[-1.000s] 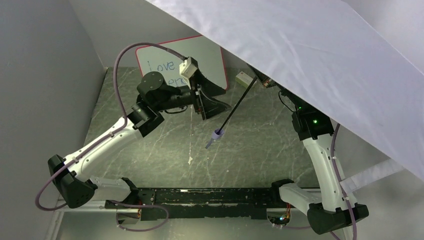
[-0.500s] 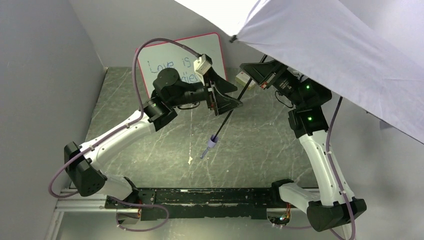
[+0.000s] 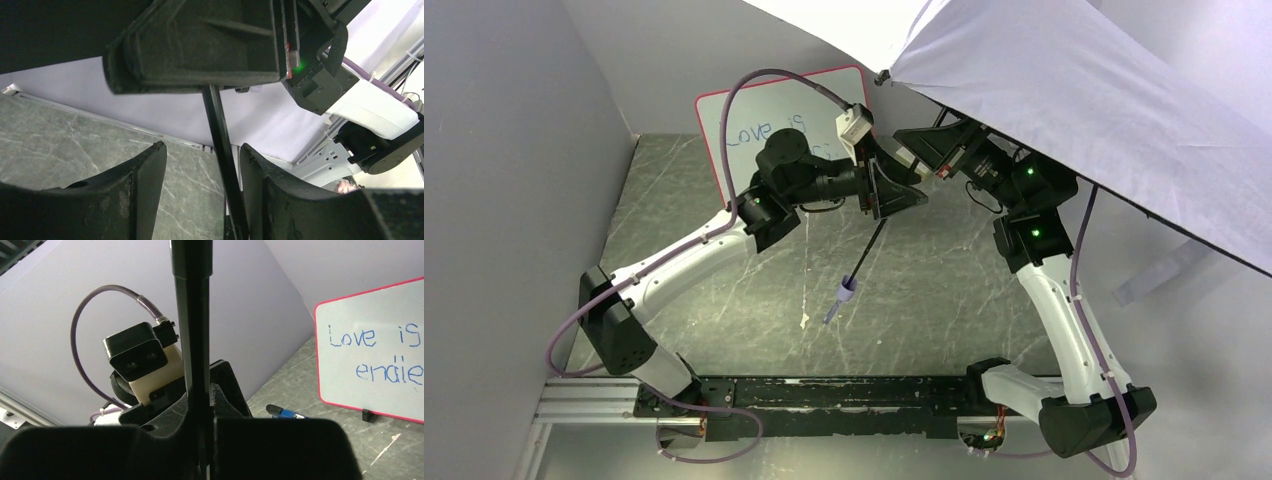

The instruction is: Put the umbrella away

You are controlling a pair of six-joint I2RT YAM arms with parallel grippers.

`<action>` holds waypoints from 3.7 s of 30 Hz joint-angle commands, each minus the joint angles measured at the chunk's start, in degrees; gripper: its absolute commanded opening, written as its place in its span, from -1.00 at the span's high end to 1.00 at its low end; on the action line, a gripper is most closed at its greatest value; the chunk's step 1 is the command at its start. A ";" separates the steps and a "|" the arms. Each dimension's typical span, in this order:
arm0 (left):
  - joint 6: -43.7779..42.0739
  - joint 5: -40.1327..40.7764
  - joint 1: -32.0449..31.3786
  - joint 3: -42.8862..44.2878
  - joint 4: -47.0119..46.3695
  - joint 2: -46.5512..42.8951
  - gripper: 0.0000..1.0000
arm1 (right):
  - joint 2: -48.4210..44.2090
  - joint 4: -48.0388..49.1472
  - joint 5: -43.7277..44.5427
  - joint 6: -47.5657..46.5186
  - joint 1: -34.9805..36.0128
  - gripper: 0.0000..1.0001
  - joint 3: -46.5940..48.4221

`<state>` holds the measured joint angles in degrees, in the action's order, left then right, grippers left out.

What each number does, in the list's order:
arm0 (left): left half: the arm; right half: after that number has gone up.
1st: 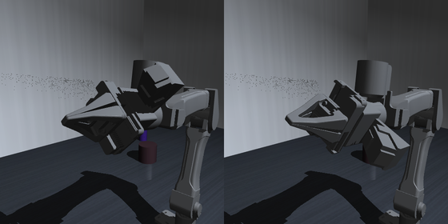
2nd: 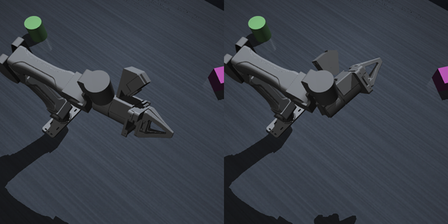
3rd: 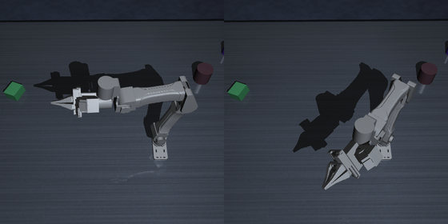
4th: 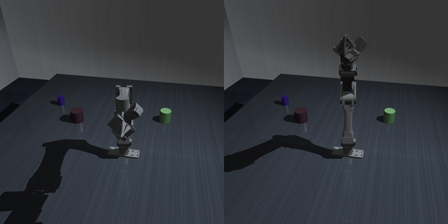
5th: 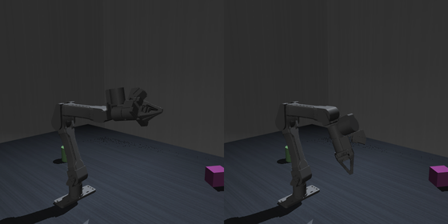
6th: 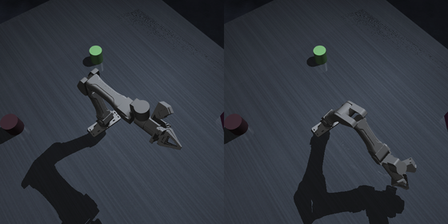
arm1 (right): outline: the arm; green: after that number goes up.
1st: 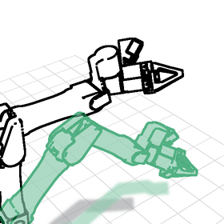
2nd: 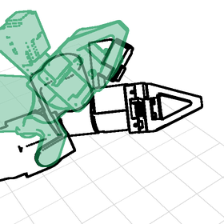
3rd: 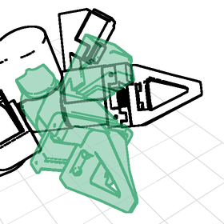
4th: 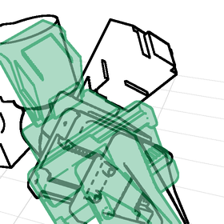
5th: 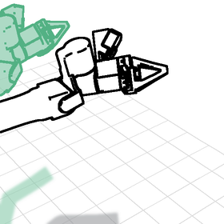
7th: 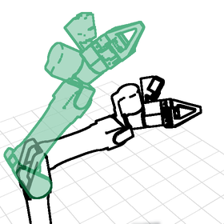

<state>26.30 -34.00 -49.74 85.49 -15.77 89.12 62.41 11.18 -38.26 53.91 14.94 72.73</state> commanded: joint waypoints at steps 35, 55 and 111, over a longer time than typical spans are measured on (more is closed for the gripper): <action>-0.84 2.50 -0.27 2.02 -2.07 -2.65 0.91 | -1.16 -2.29 4.18 -8.78 3.77 0.32 -0.39; 8.17 12.90 0.19 -5.92 -11.91 -10.87 0.91 | -8.41 6.23 18.63 -4.97 3.70 -0.16 -11.57; 10.69 12.11 0.23 -11.40 -13.50 -15.73 0.91 | 15.31 66.12 37.22 17.00 5.50 -0.55 -5.98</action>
<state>36.97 -21.41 -49.56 74.06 -22.57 75.96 75.92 76.03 -3.07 70.72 19.40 63.11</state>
